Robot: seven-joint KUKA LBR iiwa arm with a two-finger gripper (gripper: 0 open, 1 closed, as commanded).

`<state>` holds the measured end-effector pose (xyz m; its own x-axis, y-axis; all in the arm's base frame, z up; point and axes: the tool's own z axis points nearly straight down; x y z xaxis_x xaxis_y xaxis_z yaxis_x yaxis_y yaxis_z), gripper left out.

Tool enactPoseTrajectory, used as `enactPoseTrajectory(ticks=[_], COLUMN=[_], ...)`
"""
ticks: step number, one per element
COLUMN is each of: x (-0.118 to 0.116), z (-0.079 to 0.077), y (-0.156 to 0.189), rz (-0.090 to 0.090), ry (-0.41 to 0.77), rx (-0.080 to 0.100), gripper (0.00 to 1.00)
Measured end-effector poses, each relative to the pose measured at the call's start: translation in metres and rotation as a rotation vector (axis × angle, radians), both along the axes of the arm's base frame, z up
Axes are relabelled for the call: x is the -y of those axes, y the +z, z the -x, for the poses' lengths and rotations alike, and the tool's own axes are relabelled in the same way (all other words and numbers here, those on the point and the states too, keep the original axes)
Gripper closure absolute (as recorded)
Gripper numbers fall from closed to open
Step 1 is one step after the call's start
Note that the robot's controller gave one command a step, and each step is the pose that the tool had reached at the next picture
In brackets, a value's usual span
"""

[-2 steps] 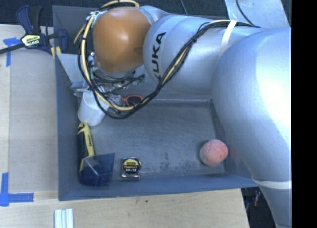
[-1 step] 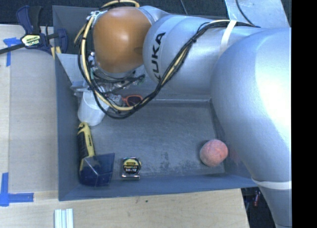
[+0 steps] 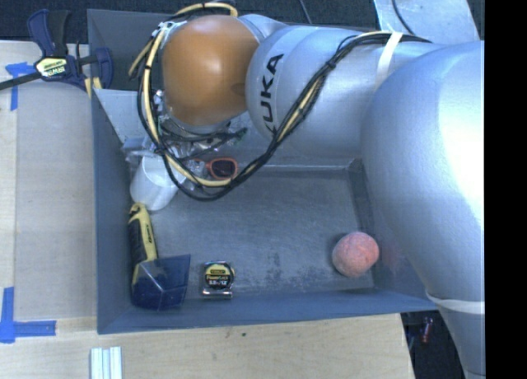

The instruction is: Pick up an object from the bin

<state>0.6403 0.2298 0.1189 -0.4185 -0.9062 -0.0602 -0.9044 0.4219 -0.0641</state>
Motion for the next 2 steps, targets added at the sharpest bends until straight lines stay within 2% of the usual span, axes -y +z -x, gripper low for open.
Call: enactPoseTrajectory(ticks=[2], x=[-0.0002], z=[0.0001], y=[0.0], rz=[0.0], ry=[-0.001], rx=[-0.001], gripper=[1.0])
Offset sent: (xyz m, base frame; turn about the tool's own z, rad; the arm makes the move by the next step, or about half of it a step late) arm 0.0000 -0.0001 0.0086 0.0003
